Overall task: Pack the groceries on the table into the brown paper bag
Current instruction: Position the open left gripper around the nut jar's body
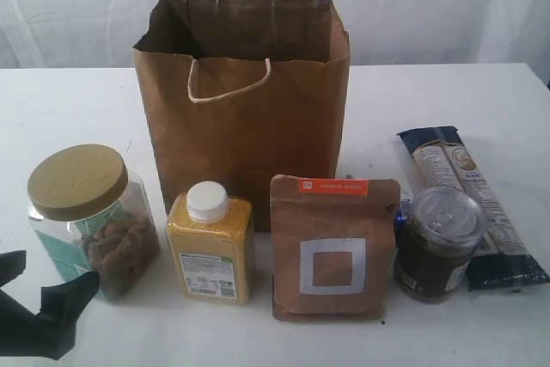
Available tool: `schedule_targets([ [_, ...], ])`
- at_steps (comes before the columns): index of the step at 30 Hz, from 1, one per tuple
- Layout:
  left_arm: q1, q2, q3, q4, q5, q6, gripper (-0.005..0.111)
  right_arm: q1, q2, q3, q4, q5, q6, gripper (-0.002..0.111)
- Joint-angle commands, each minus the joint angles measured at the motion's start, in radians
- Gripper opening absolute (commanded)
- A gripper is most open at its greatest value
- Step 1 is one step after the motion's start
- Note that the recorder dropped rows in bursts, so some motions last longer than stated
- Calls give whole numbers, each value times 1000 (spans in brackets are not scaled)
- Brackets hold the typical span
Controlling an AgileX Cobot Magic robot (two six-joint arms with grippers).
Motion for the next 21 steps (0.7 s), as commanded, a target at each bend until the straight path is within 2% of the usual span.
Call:
schedule_targets([
  [1,-4,66,4,11,-62,-51,89,-4,-6,5,0,-11,24,0],
  [12,-4,104,-33,153,-78,-65,93,-4,-6,5,0,-11,38,0],
  [21,-4,104,-33,135,-101,-12,93,-4,-6,5,0,-11,38,0],
])
